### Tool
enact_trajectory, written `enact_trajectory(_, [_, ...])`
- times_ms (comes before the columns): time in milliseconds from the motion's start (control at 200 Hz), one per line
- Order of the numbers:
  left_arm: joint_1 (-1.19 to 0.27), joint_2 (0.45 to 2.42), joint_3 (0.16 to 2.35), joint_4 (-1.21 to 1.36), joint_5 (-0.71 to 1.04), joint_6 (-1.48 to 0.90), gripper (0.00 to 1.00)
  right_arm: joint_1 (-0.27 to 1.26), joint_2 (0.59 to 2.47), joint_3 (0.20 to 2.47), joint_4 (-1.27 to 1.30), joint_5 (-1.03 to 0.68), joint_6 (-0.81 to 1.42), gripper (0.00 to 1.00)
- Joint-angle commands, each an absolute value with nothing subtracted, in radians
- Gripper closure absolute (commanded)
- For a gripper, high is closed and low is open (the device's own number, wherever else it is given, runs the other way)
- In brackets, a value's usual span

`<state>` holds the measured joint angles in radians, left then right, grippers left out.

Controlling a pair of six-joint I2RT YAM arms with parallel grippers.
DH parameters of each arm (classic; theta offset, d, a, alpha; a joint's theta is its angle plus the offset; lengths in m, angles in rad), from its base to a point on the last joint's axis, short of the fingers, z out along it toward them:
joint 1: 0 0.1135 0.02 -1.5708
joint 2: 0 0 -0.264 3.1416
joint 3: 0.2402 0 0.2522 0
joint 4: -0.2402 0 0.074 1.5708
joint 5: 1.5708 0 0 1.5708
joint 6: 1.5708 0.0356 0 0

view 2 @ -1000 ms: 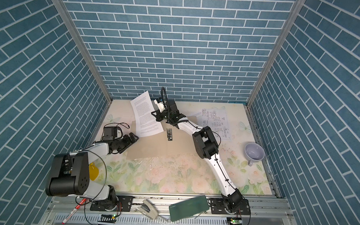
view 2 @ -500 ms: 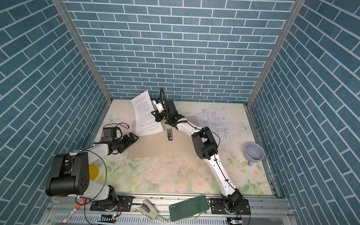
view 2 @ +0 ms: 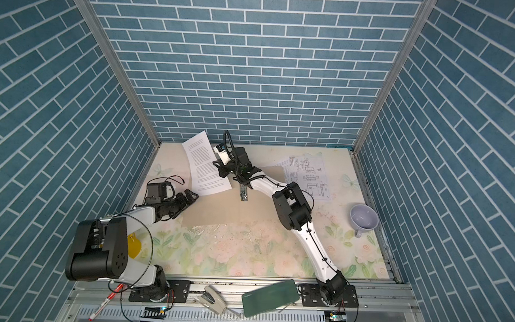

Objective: Put the files into the folder

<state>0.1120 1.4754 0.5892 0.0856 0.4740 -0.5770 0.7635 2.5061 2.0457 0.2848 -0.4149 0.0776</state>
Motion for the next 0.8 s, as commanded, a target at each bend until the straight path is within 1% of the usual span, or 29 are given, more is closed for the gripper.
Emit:
enact_trajectory(0, [0.117,1.501,0.554,0.046,0.481,-0.589,0.00,0.768,2.458,2.039,0.315,-0.442,0.039,1.00])
enact_trajectory(235, [0.118,1.497,0.545,0.059,0.486,-0.589,0.00,0.769,2.442,1.941,0.374,-0.513,0.112,1.00])
enact_trajectory(795, [0.120,1.496,0.530,0.084,0.503,-0.592,0.00,0.767,2.381,1.765,0.455,-0.525,0.220,1.00])
